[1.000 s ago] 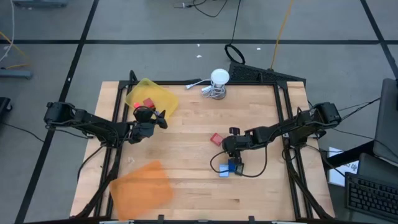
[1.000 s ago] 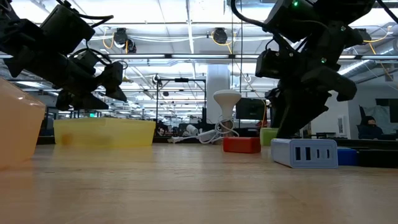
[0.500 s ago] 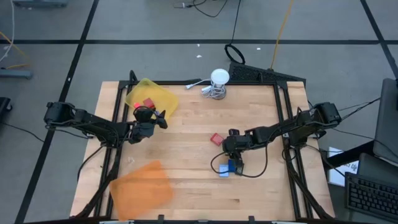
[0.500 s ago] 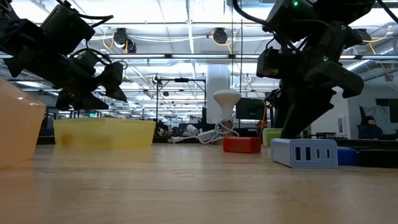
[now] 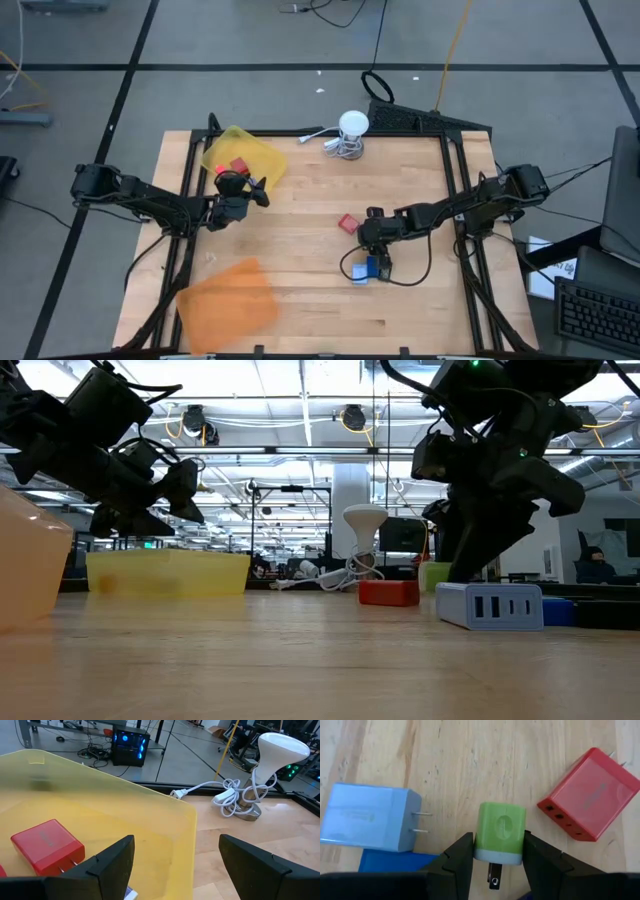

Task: Pick & Place Office items
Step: Put the green charger adapter into the yellow bin

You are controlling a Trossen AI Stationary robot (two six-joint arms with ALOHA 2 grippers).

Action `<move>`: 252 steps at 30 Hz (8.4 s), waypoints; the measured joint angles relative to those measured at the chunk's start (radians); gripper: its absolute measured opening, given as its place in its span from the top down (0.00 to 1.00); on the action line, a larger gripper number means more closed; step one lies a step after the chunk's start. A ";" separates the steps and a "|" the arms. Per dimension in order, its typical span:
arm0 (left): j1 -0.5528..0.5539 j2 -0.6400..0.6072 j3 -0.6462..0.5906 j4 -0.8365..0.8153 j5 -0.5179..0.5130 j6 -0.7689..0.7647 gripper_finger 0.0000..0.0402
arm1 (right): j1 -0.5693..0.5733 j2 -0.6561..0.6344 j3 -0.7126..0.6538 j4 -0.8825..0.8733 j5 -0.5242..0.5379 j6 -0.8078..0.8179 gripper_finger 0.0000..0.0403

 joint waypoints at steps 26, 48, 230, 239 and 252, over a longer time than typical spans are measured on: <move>0.001 0.000 0.000 -0.005 0.026 -0.001 0.27 | -0.034 -0.284 -0.167 0.221 -0.027 -0.064 0.66; 0.002 0.000 0.000 0.001 0.026 -0.003 0.27 | -0.204 -0.768 -0.486 0.491 -0.029 -0.029 0.66; -0.023 0.170 0.230 0.207 0.128 0.457 0.68 | -0.124 -0.425 -0.545 1.038 -0.126 0.044 0.26; 0.036 0.168 0.105 0.209 0.033 0.270 0.68 | -0.124 -0.424 -0.545 1.023 -0.124 0.044 0.28; 0.092 0.169 0.019 0.170 -0.029 0.060 0.68 | -0.124 -0.424 -0.545 1.016 -0.124 0.050 0.28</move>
